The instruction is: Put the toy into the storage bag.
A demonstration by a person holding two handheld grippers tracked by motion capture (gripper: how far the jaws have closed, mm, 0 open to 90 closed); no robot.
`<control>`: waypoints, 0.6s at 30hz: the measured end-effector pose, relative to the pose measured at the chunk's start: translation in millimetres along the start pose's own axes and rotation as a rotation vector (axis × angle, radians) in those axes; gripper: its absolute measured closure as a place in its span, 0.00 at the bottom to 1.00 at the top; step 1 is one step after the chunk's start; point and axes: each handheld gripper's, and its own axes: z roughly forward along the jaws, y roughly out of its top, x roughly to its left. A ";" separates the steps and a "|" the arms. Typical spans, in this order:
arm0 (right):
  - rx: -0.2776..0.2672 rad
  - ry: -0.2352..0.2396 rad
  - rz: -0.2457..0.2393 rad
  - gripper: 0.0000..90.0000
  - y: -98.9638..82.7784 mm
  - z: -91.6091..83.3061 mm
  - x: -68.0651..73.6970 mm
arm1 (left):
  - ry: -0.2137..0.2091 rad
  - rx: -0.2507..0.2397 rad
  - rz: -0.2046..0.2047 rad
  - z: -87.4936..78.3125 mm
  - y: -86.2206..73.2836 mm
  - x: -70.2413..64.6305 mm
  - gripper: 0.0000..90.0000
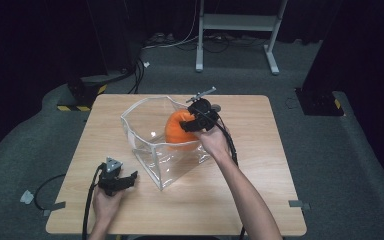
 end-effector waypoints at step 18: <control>0.040 -0.001 -0.005 0.44 0.1 4.0 2.3 | -0.002 0.002 0.009 -0.2 0.0 0.5 0.30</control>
